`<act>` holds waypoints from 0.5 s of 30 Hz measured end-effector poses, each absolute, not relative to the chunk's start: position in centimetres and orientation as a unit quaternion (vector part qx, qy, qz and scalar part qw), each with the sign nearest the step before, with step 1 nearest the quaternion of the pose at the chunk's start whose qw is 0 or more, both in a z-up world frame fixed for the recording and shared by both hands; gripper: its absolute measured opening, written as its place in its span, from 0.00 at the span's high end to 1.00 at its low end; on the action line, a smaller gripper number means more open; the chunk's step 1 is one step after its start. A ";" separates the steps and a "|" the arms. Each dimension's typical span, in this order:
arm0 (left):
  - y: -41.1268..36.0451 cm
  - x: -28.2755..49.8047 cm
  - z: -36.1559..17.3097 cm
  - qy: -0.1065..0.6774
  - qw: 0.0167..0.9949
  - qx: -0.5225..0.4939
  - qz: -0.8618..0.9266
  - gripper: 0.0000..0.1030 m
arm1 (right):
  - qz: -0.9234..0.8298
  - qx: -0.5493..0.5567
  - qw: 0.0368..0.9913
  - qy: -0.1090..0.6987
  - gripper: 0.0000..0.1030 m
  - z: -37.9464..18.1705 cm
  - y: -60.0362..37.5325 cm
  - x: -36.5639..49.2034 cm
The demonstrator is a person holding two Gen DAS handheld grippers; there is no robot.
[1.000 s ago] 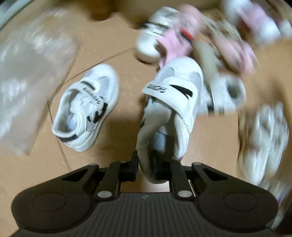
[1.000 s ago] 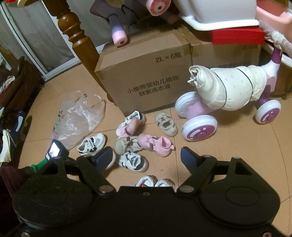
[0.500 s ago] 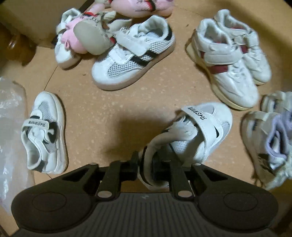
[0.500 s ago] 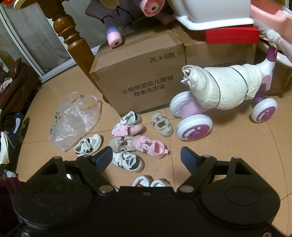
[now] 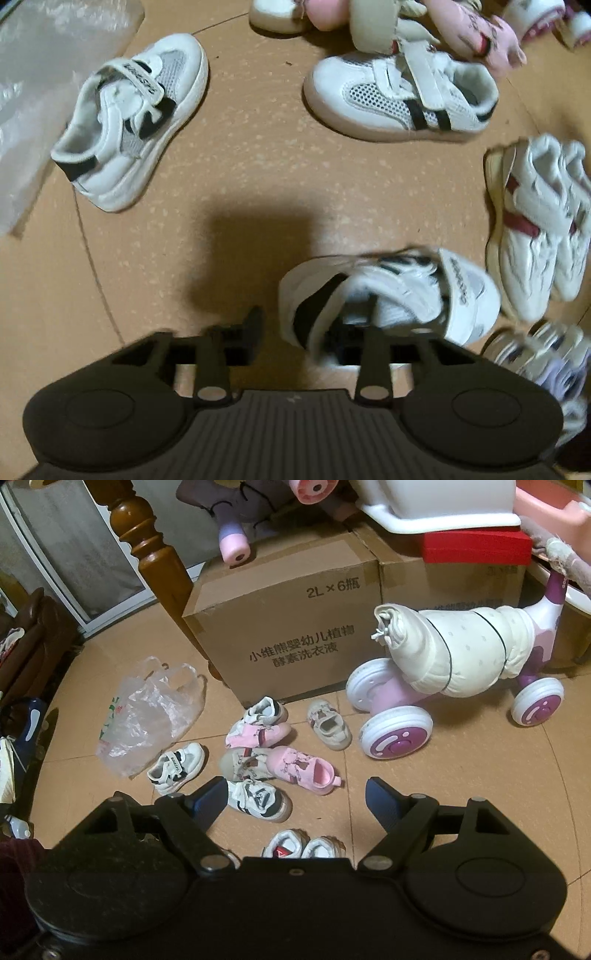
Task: Organize scattered shoes
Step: 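Carry the black-striped sneaker with the left tool toward the paired shoes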
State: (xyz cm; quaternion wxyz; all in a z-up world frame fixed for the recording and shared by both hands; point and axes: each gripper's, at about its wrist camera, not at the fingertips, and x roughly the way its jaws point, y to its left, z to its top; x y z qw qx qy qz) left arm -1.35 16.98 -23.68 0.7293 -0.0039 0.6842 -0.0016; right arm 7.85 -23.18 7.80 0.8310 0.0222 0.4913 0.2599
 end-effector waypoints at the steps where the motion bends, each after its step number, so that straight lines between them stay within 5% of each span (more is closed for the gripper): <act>1: 16.9 -1.2 -23.3 0.679 0.734 0.002 -0.004 0.81 | 0.260 0.025 0.832 0.489 0.19 8.0 -23.3 7.9; 15: 10.5 3.9 -11.5 0.589 0.781 0.163 -0.130 0.82 | 0.227 -0.029 0.855 0.464 0.19 9.8 -27.1 7.7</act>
